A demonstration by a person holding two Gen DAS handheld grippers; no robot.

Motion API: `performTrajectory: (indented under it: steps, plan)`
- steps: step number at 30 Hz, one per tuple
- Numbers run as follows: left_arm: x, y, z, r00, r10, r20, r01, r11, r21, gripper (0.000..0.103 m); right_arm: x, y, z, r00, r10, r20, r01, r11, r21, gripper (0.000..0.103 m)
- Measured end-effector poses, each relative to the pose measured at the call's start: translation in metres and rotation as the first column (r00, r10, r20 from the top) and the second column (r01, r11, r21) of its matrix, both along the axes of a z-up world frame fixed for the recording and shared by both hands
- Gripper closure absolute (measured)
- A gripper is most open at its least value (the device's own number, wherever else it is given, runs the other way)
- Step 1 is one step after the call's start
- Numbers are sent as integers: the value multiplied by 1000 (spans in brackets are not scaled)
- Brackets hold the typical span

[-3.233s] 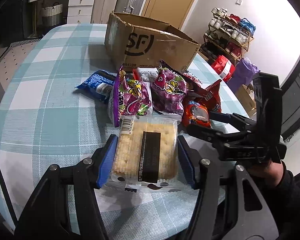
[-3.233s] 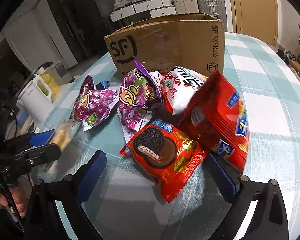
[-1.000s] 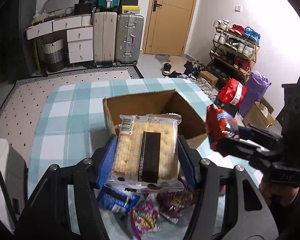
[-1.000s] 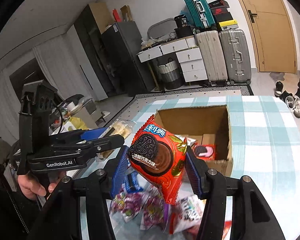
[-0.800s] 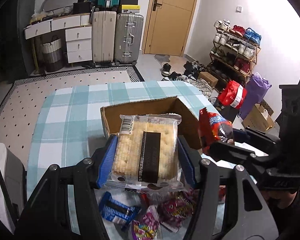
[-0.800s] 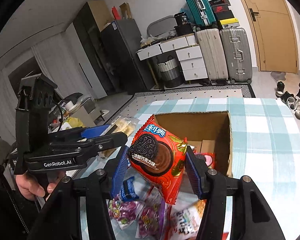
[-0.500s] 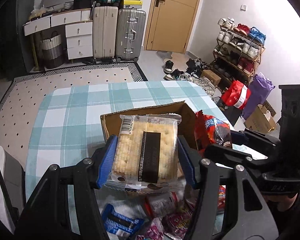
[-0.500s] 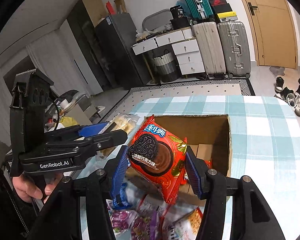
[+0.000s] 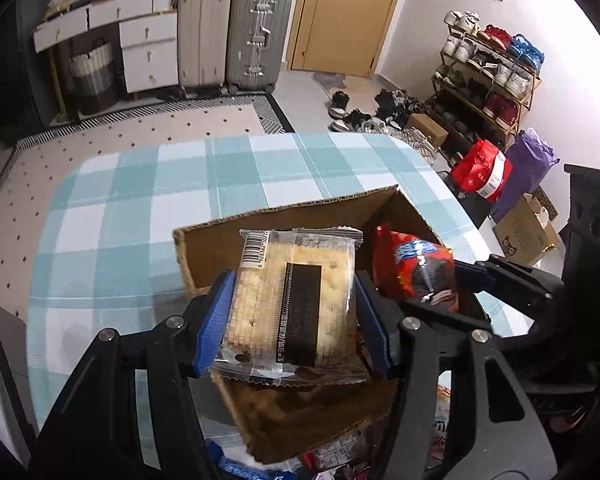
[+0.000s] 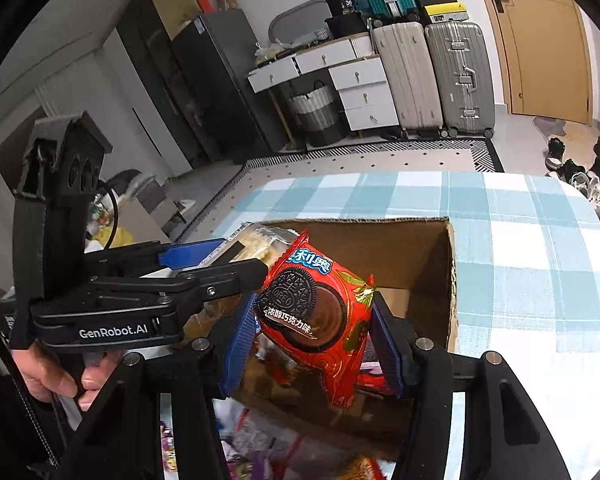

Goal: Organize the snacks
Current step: 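Lower both held packs into the cardboard box and open both grippers, then withdraw both tools from the box toward the remaining snacks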

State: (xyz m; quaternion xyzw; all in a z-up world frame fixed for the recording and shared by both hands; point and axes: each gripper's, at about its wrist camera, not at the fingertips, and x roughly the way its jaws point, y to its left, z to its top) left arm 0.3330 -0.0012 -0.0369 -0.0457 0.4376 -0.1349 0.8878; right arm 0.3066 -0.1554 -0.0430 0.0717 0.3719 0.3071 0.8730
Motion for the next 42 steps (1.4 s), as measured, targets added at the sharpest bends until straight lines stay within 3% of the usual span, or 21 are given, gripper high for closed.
performTrajectory:
  steps: [3,8,20,35,42]
  plan:
    - [6,-6,-8,1000,-23,-21,23,1000,13,46,2,3,-8,1000,1,6,-1,999,-44,44]
    - [3,-7,-10,1000,-13,-7,14,999,31,34,-2,0,-9,999,-21,42,24,996,-88,27]
    - [-46,-3,20,998,22,59,-26,997,66,24,-34,-11,16,995,-22,96,32,995,-95,22]
    - [-133,0,54,991,71,115,-81,993,81,17,-114,-20,54,982,-37,183,51,996,-71,16]
    - [-169,-1,57,986,93,140,-100,994,44,1,-150,-30,58,975,-53,214,64,997,-48,12]
